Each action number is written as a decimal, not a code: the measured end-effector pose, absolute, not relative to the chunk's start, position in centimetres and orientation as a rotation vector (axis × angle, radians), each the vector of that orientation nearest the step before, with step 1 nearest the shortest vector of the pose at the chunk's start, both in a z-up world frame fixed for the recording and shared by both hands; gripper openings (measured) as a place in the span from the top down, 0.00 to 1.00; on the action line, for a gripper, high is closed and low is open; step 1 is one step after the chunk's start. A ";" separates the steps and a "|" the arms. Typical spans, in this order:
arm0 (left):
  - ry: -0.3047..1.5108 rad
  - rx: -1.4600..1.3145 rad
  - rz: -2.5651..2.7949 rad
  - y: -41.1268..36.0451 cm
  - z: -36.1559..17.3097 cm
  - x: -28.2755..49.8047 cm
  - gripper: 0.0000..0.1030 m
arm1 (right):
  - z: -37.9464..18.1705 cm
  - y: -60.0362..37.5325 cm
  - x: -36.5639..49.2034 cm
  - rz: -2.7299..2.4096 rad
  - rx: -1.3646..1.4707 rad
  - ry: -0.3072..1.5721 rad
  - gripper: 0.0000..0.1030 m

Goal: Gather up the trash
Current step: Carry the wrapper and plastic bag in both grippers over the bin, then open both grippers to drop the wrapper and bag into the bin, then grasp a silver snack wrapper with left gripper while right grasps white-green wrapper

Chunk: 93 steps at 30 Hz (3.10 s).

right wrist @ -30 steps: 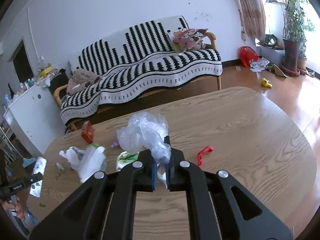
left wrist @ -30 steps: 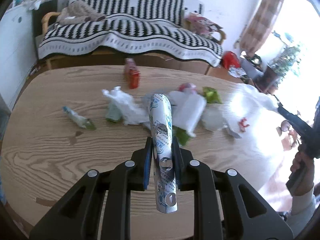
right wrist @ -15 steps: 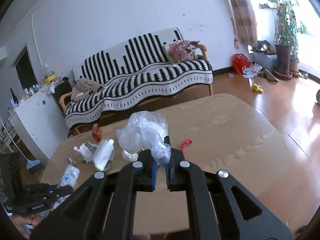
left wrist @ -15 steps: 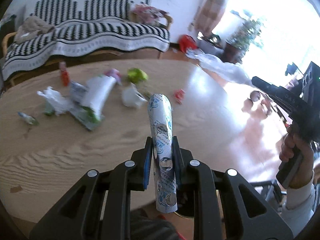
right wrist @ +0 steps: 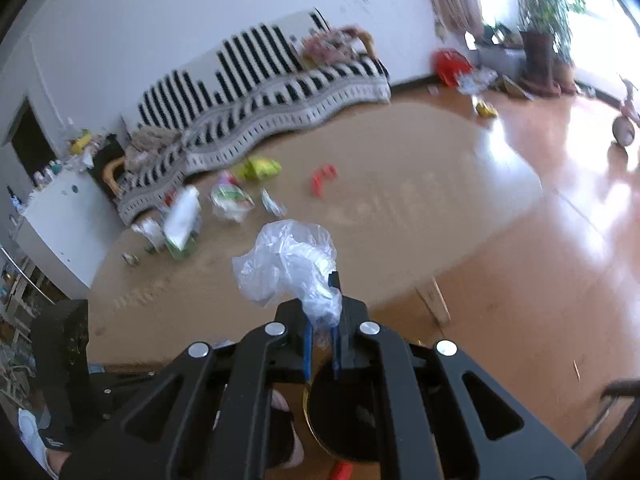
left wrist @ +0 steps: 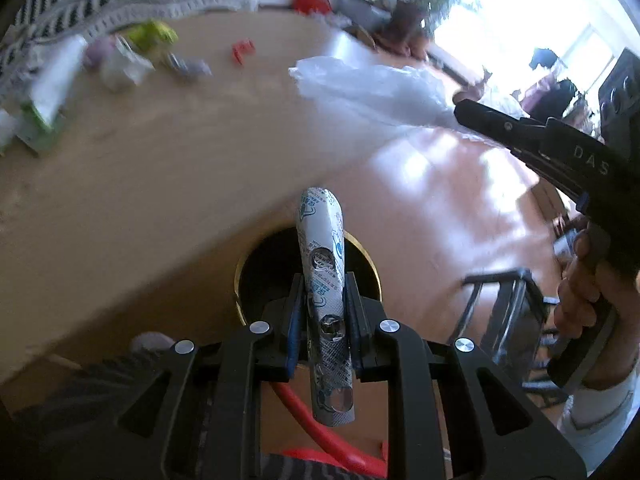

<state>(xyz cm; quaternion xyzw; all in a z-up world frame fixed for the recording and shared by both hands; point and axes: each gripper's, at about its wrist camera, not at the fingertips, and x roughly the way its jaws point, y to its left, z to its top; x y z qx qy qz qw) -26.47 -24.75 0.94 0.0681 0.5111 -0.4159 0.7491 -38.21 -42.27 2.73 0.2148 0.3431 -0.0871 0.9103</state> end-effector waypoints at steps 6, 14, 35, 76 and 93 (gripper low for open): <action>1.270 0.233 -0.932 -27.8 -5.1 -26.9 0.82 | -5.2 -42.8 -38.1 -0.197 0.555 0.867 0.93; 1.371 0.300 -0.910 -32.4 -11.1 -25.4 0.82 | -12.3 -43.6 -37.9 -0.241 0.616 1.020 0.93; 1.467 0.348 -0.879 -33.3 -15.6 -24.8 0.78 | -17.7 -45.9 -37.8 -0.253 0.736 1.080 0.93; 1.038 -0.141 -0.044 6.0 -0.8 -1.9 0.06 | -1.3 -42.0 -16.5 -0.119 0.230 0.785 0.06; 1.023 -0.040 0.042 3.7 -2.4 6.6 0.06 | -5.6 -39.6 -6.7 -0.102 0.052 0.922 0.05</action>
